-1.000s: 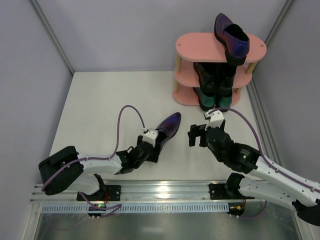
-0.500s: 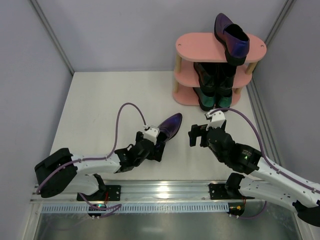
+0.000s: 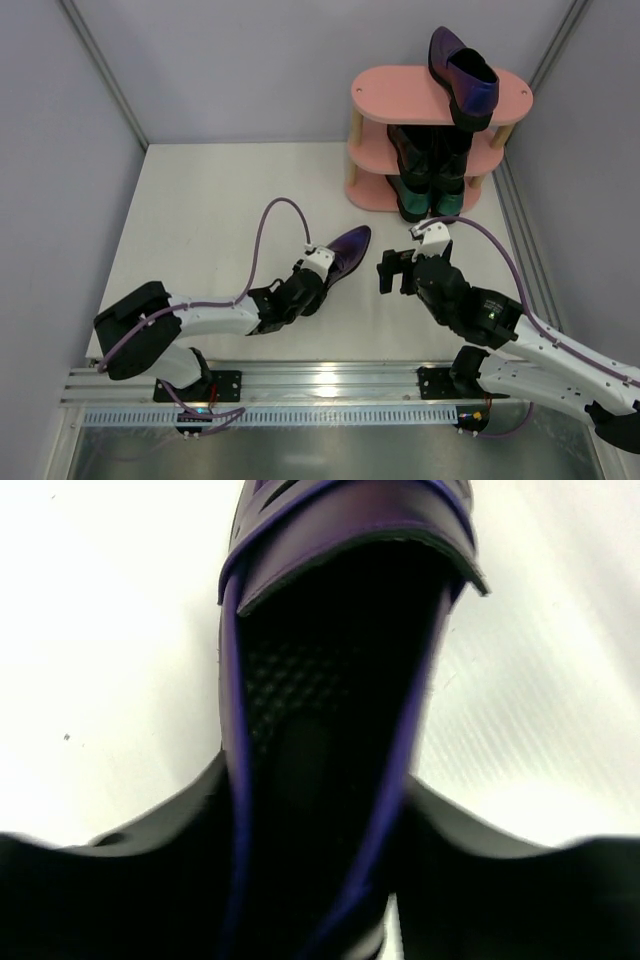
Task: Place and organize the shoes onto the shoe shelf
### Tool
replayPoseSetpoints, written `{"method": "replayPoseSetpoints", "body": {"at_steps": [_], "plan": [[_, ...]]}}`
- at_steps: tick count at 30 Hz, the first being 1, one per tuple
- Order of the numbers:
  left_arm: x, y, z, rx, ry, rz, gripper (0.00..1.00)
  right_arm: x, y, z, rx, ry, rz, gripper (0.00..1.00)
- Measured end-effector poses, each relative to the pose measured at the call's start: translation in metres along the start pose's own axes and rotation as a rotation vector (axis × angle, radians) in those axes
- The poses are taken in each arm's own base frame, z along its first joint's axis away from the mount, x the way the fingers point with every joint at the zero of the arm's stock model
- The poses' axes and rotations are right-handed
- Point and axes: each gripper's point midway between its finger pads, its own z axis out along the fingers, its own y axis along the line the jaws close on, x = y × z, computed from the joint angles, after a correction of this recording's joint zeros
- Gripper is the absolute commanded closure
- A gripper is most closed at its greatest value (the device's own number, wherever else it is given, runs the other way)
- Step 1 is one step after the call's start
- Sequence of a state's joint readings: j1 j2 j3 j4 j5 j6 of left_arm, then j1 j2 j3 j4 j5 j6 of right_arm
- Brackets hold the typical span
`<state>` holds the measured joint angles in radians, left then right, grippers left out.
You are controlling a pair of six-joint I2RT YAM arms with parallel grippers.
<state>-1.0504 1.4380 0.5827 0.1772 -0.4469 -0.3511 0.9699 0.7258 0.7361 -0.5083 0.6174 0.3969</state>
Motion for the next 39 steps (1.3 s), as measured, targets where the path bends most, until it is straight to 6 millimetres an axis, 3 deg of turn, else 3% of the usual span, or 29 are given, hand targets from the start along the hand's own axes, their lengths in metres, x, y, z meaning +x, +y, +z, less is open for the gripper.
{"method": "replayPoseSetpoints", "body": {"at_steps": [11,22,28,33,39], "plan": [[-0.012,-0.003,0.000,0.008,-0.015,-0.005,1.00,-0.001,-0.005,-0.005,0.007,-0.008,0.003,0.00],[-0.013,0.006,-0.047,0.028,0.028,-0.102,1.00,-0.006,-0.017,-0.014,0.031,-0.034,0.017,0.00],[-0.026,0.015,-0.077,0.005,0.018,-0.126,1.00,-0.007,-0.031,-0.021,0.082,-0.051,0.039,0.00],[-0.070,0.011,-0.103,0.001,-0.027,-0.132,1.00,-0.004,-0.048,-0.028,0.148,-0.057,0.066,0.00],[-0.163,0.004,-0.135,-0.013,-0.161,-0.170,1.00,-0.002,-0.063,-0.038,0.185,-0.070,0.092,0.00]]}}
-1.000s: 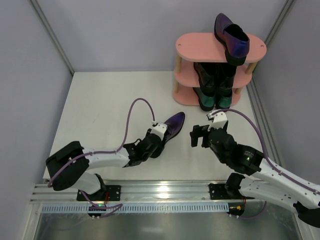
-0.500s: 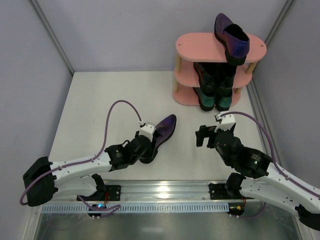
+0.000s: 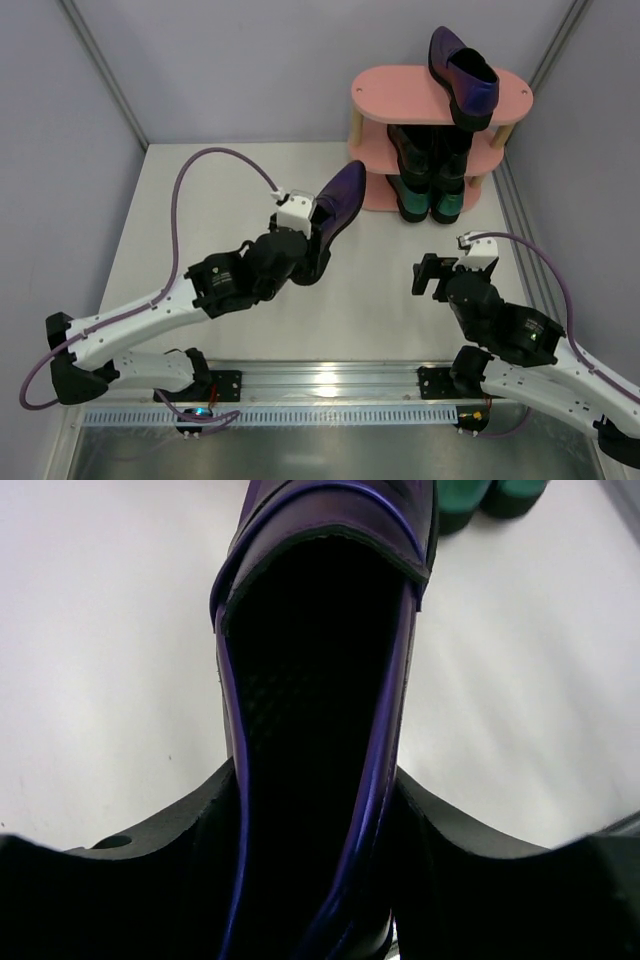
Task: Place and organize the shoes onto the shoe shelf
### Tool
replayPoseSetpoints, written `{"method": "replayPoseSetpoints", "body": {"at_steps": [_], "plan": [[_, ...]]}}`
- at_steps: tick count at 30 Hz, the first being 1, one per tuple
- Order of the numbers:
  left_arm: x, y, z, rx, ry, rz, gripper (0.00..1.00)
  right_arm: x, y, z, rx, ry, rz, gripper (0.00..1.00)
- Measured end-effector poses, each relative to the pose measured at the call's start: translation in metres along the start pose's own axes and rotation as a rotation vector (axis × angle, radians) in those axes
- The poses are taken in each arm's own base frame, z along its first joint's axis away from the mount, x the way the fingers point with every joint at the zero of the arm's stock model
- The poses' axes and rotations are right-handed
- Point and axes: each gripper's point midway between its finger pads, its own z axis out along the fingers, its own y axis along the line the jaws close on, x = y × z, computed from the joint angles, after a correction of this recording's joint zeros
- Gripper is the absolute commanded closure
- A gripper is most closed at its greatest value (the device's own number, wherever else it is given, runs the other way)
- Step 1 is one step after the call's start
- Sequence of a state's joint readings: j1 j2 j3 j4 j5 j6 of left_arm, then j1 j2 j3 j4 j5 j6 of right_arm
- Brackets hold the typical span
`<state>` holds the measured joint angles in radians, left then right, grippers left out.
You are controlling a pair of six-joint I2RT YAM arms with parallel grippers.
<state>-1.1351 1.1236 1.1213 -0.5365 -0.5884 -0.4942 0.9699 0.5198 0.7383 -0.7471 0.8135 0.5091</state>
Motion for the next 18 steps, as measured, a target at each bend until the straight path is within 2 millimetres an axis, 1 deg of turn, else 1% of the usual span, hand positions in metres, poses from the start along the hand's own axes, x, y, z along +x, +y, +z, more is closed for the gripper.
{"method": "replayPoseSetpoints", "body": {"at_steps": [3,6,10,14,18], "plan": [[-0.048,-0.010,-0.003,-0.023,-0.071,-0.007,1.00,-0.001,-0.004,-0.003,0.007,-0.002,0.005,0.00],[-0.090,-0.020,-0.002,-0.047,-0.124,0.005,1.00,-0.001,-0.007,-0.005,0.010,0.000,0.008,0.00],[-0.138,-0.035,0.002,-0.070,-0.198,0.039,1.00,-0.002,-0.009,-0.007,0.004,-0.006,0.016,0.00],[-0.178,-0.050,0.015,-0.112,-0.279,0.078,1.00,-0.004,-0.007,-0.009,-0.012,-0.007,0.025,0.00],[-0.208,-0.065,0.036,-0.164,-0.359,0.101,1.00,-0.004,-0.002,-0.010,-0.036,0.002,0.031,0.00]]}}
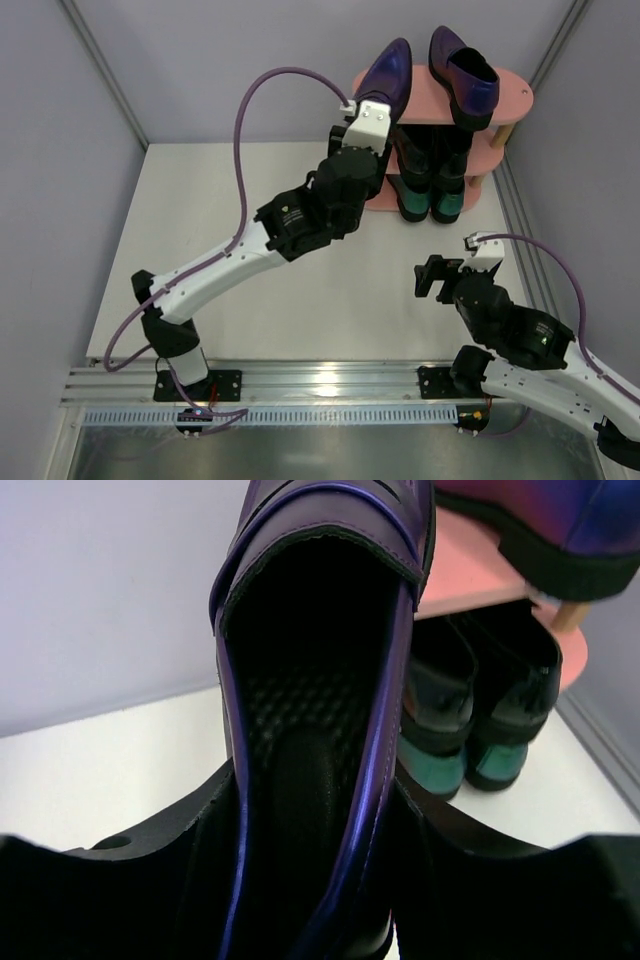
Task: Place and organize the shoes onto the shoe shelf
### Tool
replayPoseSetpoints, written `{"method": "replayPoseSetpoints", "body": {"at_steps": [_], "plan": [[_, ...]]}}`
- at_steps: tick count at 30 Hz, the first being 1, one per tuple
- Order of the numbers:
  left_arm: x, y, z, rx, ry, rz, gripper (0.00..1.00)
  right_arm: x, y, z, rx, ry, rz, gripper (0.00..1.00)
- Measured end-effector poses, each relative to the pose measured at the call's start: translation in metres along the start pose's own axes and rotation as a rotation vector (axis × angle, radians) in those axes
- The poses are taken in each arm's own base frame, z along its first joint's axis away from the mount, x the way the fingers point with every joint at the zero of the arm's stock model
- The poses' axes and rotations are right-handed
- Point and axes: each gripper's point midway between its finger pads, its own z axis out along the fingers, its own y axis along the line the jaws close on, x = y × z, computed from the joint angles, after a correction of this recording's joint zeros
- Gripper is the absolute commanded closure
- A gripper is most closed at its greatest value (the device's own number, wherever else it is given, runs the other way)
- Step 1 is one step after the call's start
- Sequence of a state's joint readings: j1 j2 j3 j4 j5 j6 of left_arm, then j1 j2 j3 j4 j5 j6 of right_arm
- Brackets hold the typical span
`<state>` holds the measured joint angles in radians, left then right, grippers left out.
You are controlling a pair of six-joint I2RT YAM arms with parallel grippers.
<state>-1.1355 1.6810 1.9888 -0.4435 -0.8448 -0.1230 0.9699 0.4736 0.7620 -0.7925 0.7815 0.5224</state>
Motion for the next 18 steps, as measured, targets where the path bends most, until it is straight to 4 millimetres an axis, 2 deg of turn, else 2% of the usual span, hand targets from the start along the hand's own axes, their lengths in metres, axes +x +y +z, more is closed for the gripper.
{"method": "replayPoseSetpoints", "body": {"at_steps": [7,10,13,18], "plan": [[-0.036,-0.028,0.056,-0.089,-0.133,-0.033,1.00,-0.001,0.013,-0.001,-0.055,0.023,0.011,0.00],[-0.046,-0.031,0.077,-0.144,-0.195,-0.062,1.00,-0.005,0.019,-0.003,-0.081,0.024,0.022,0.00],[-0.050,-0.024,0.093,-0.195,-0.238,-0.098,1.00,-0.009,0.024,-0.005,-0.103,0.025,0.030,0.00],[-0.049,0.002,0.115,-0.277,-0.272,-0.158,1.00,-0.010,0.029,-0.007,-0.131,0.031,0.035,0.00]]}}
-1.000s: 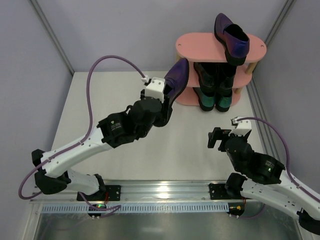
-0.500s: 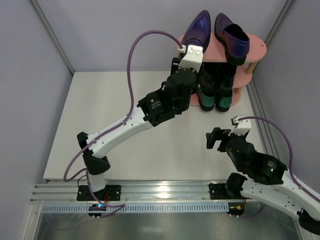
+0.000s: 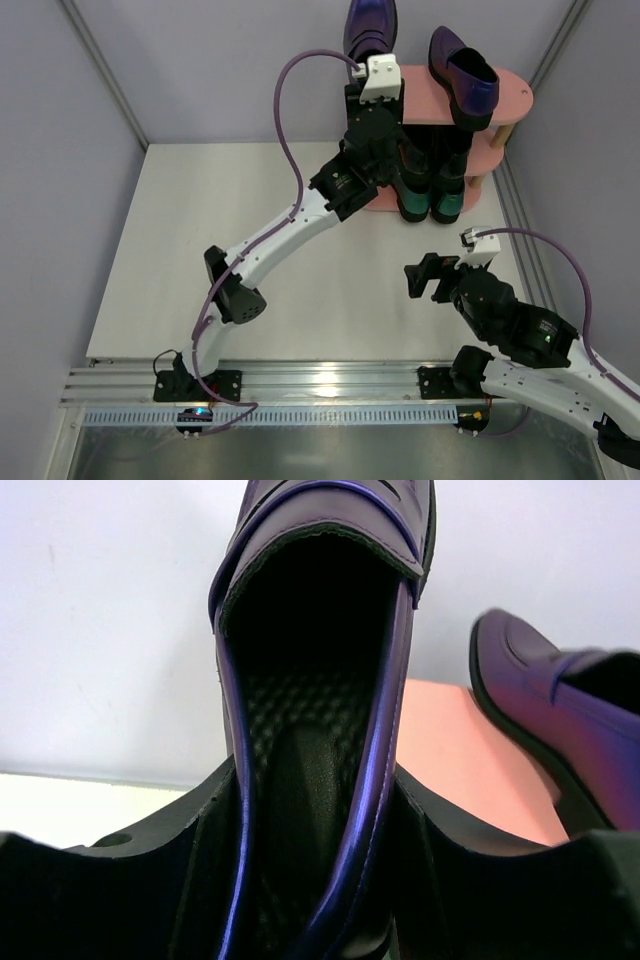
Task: Place and organize the shoes onto the shoe shelf
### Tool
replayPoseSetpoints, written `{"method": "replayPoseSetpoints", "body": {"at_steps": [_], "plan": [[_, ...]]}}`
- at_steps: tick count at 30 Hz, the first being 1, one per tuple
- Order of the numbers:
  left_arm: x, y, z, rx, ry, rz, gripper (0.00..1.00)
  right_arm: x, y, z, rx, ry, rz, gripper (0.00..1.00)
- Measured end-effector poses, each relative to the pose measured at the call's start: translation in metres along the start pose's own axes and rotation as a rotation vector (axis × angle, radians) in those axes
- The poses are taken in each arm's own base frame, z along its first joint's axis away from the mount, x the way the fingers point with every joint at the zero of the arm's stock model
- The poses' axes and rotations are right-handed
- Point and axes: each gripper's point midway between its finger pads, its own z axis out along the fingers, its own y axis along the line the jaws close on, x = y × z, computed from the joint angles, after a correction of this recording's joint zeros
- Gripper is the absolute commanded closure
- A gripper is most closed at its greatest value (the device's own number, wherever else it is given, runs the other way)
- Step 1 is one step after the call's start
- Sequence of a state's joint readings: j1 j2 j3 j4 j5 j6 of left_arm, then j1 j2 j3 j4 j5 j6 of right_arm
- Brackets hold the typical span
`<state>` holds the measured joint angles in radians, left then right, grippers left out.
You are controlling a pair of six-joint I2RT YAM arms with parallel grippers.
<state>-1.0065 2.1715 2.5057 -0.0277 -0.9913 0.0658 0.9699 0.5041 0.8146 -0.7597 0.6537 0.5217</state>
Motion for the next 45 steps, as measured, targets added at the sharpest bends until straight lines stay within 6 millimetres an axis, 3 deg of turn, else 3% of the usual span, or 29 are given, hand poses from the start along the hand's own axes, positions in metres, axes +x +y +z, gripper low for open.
{"method": "replayPoseSetpoints", "body": {"at_steps": [5,11,22,40,45], "plan": [[0.001,0.008,0.026,-0.027,-0.041,-0.072,0.99,0.001,0.004,0.000,-0.020,0.008,-0.002,0.00],[0.009,0.002,0.042,0.006,-0.051,-0.161,1.00,0.002,0.005,-0.001,-0.034,0.014,-0.021,0.00],[0.030,-0.003,0.051,0.030,-0.013,-0.197,0.99,0.001,0.005,-0.001,-0.039,0.008,-0.054,0.00],[0.039,-0.007,0.055,0.049,-0.001,-0.222,0.70,-0.005,0.005,-0.002,-0.048,-0.014,-0.067,0.00],[0.038,-0.006,0.057,0.046,-0.001,-0.232,0.52,-0.005,0.004,-0.001,-0.044,-0.017,-0.074,0.00]]}}
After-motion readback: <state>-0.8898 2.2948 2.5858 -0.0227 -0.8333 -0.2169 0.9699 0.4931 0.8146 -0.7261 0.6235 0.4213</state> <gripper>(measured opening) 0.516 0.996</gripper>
